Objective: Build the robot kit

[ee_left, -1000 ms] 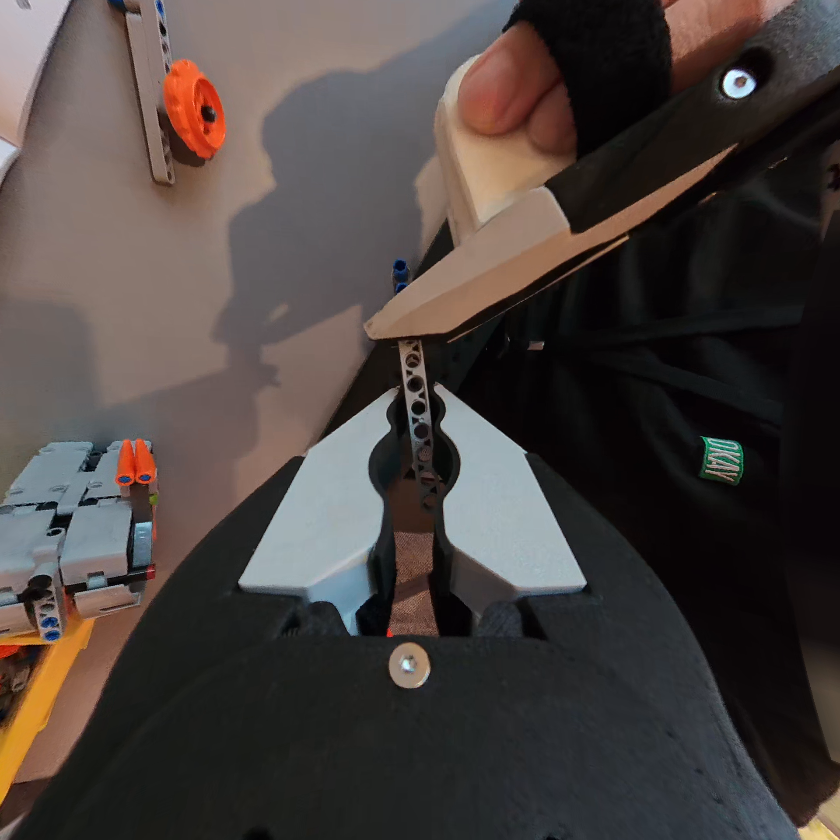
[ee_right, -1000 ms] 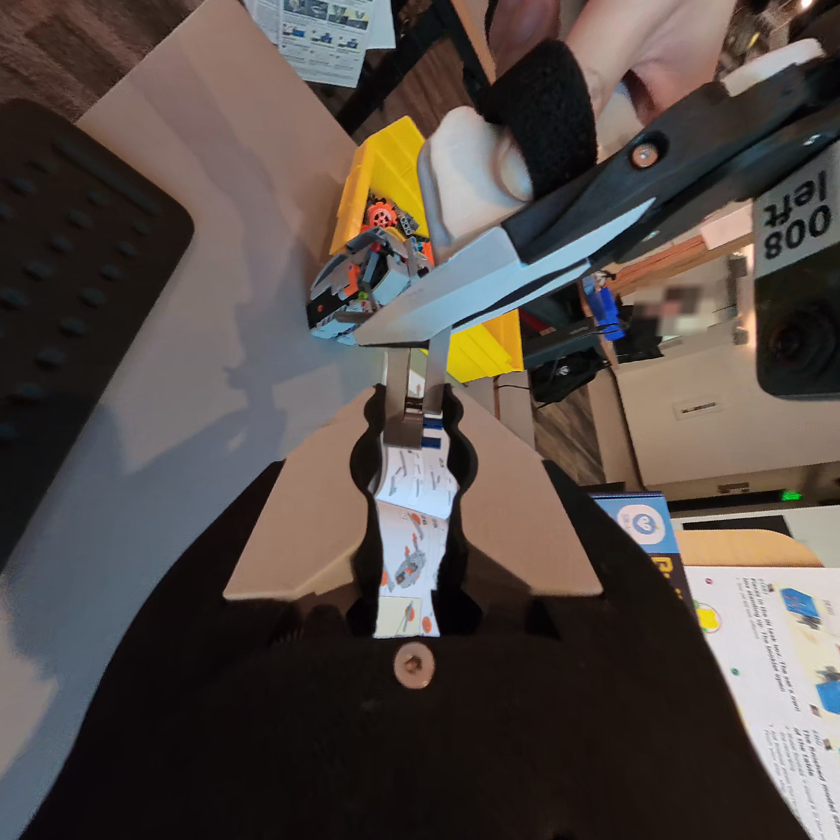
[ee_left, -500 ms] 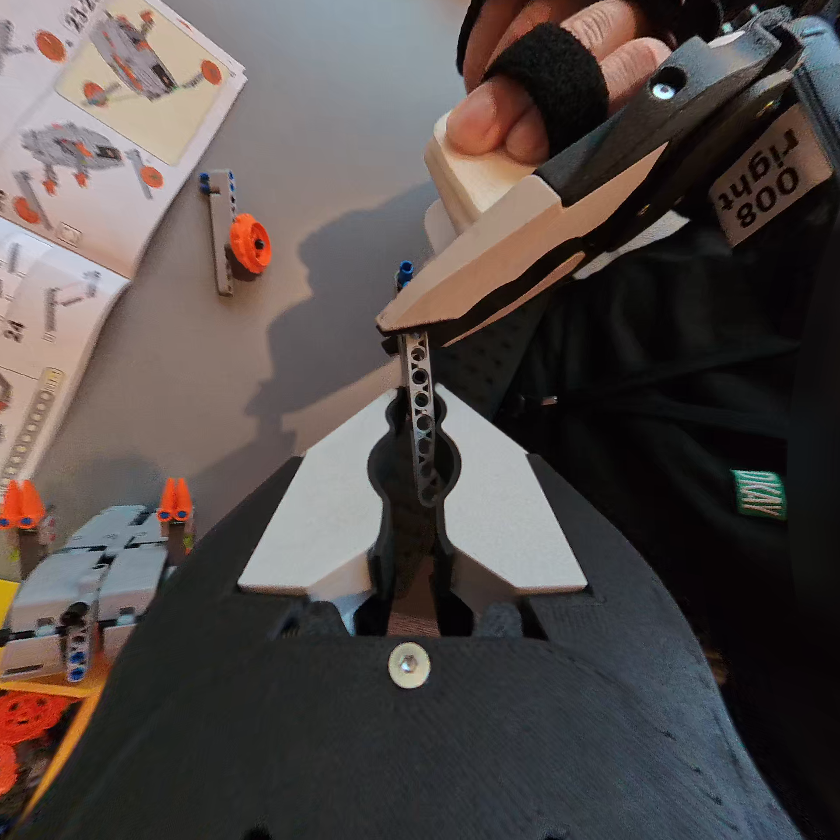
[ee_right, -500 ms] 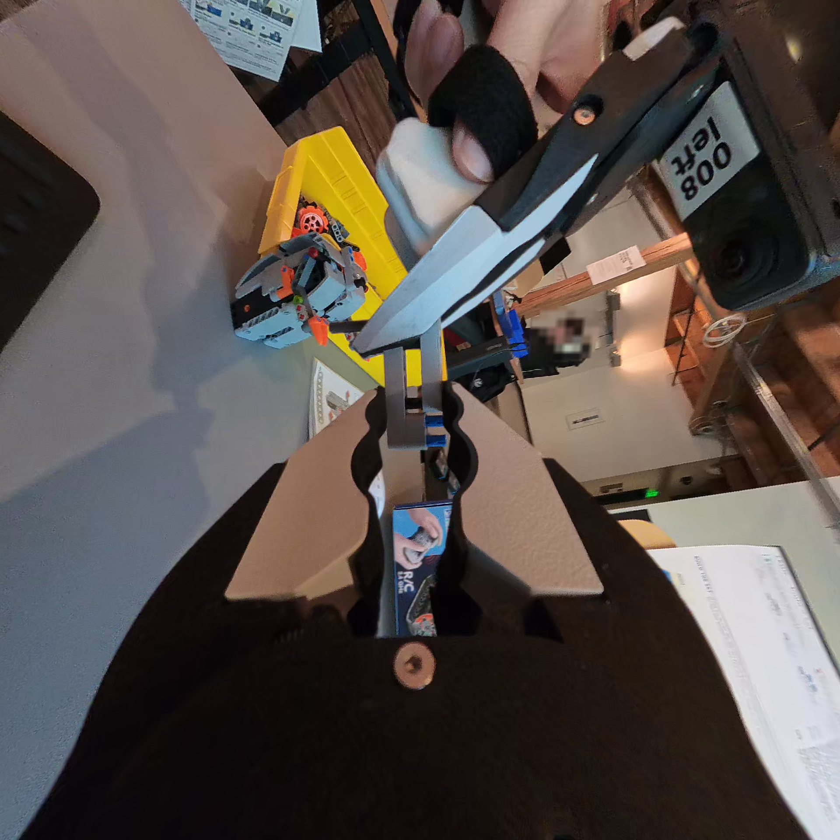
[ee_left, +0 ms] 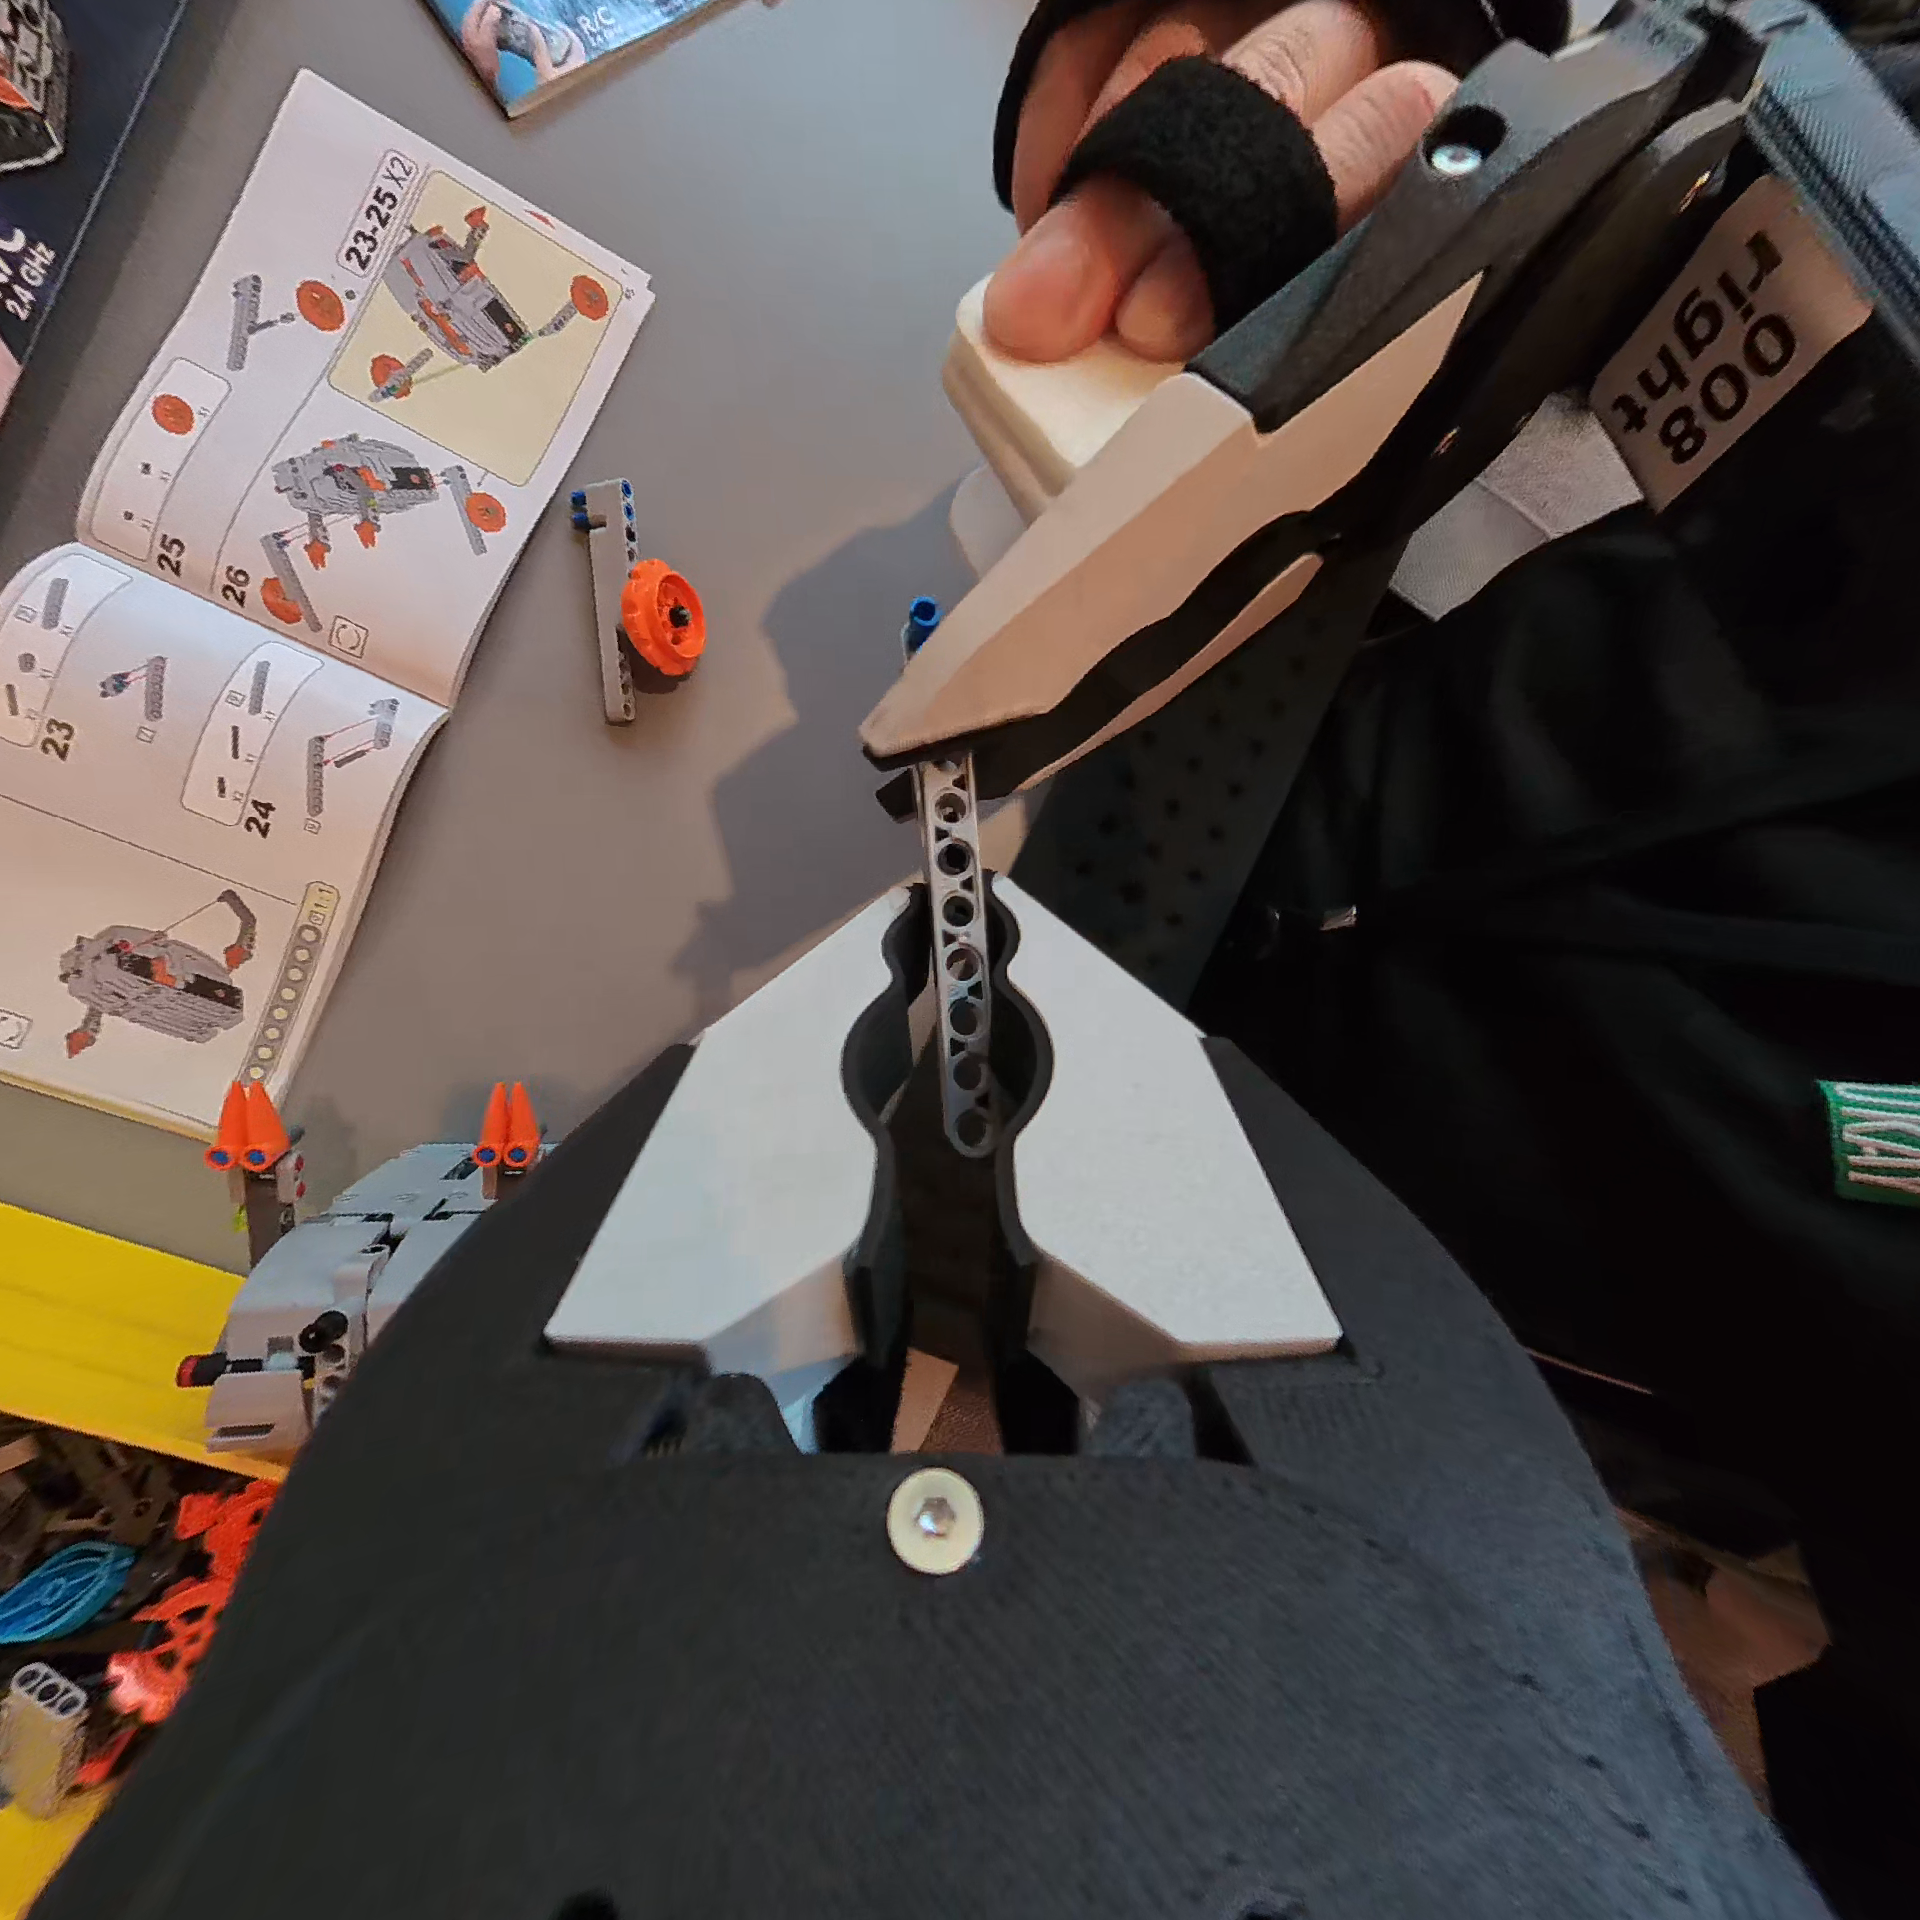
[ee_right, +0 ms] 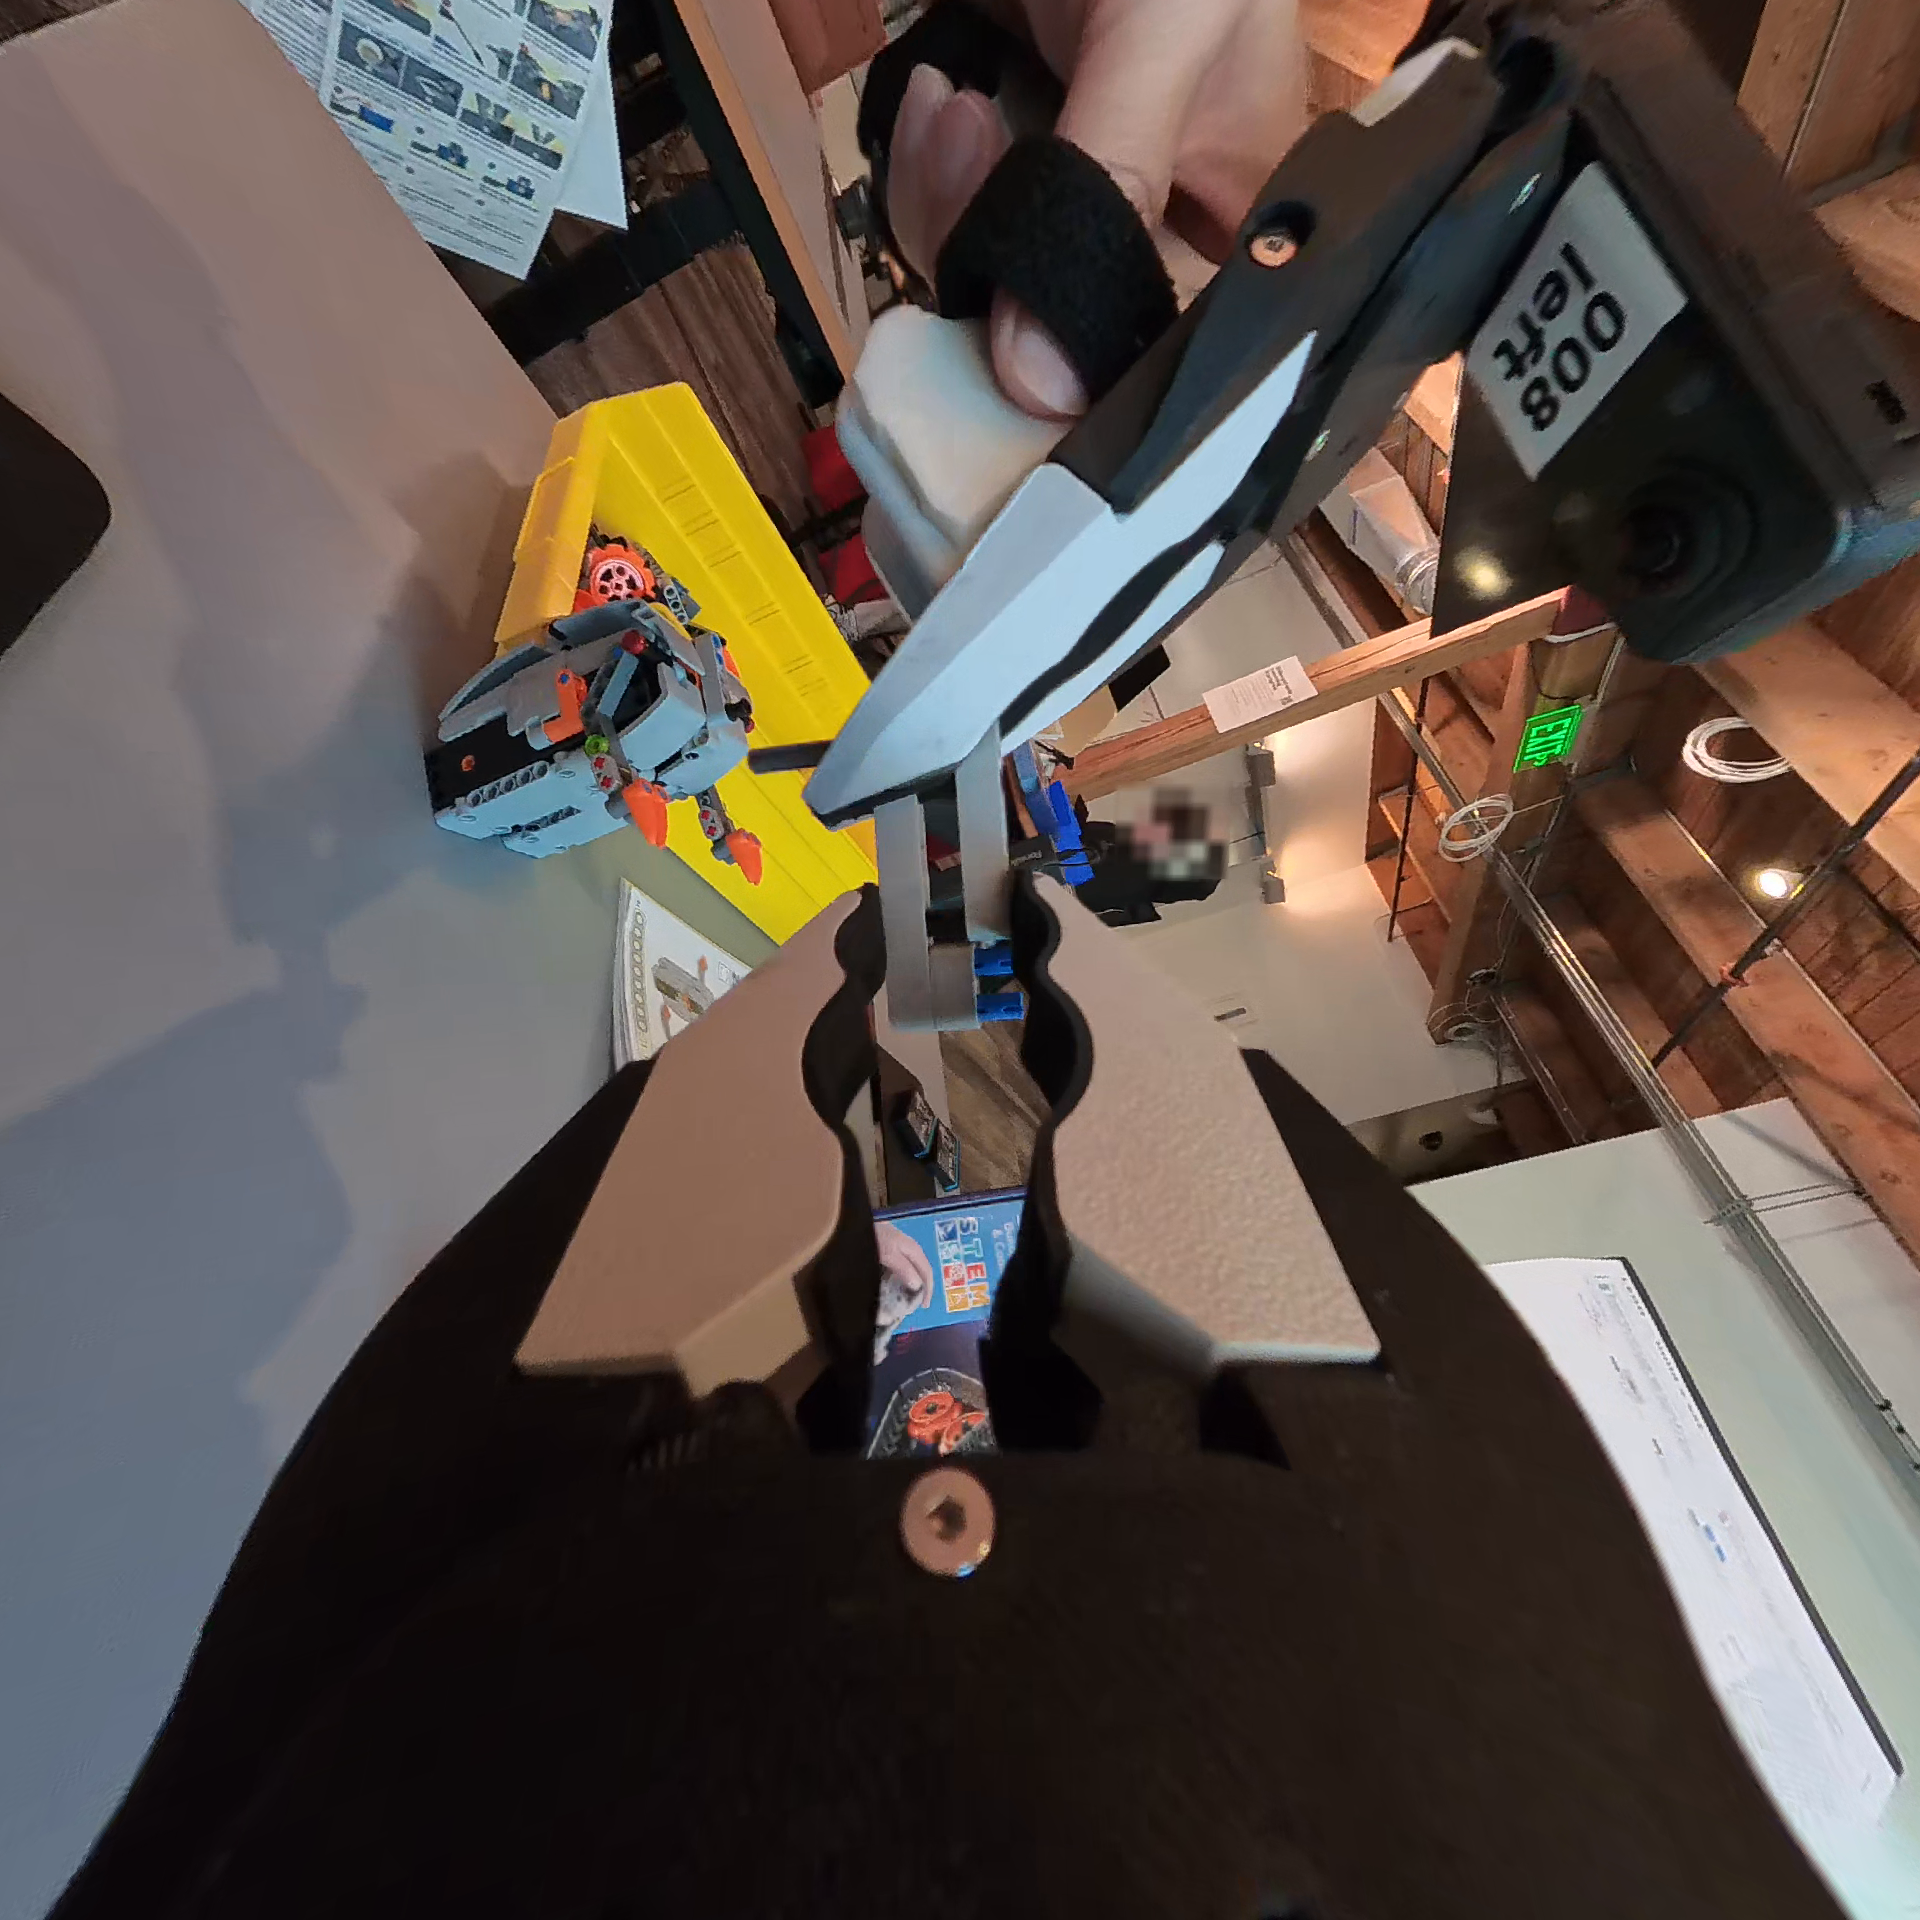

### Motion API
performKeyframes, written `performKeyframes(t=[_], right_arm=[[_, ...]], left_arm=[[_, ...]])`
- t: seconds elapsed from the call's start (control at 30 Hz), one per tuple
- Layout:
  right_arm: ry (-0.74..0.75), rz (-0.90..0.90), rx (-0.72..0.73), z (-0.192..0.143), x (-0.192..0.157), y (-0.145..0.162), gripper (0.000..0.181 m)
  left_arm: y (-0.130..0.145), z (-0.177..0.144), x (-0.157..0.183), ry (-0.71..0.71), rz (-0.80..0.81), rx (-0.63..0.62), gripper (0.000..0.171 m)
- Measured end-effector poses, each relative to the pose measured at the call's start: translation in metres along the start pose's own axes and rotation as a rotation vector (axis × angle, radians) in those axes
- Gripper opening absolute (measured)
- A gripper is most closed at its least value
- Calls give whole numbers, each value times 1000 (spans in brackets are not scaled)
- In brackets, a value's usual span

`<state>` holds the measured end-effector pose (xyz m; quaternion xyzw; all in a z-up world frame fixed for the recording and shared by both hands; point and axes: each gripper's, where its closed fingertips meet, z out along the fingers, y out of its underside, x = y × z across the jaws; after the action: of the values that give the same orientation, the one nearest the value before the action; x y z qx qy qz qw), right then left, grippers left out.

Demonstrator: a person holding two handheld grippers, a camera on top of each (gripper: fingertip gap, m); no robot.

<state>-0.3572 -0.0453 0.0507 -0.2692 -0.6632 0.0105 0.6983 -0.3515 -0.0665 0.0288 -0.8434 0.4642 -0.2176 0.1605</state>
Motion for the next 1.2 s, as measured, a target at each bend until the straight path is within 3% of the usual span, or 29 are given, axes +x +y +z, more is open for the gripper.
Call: performKeyframes(t=[0.6, 0.87, 1.2], right_arm=[[93, -21, -43, 3, 3, 5, 23], [-70, -20, -10, 5, -11, 2, 22], [-16, 31, -19, 5, -7, 5, 23]], left_arm=[[-3, -2, -3, 12, -68, -11, 7], [10, 6, -3, -1, -36, -88, 6], [4, 1, -4, -1, -27, -105, 6]])
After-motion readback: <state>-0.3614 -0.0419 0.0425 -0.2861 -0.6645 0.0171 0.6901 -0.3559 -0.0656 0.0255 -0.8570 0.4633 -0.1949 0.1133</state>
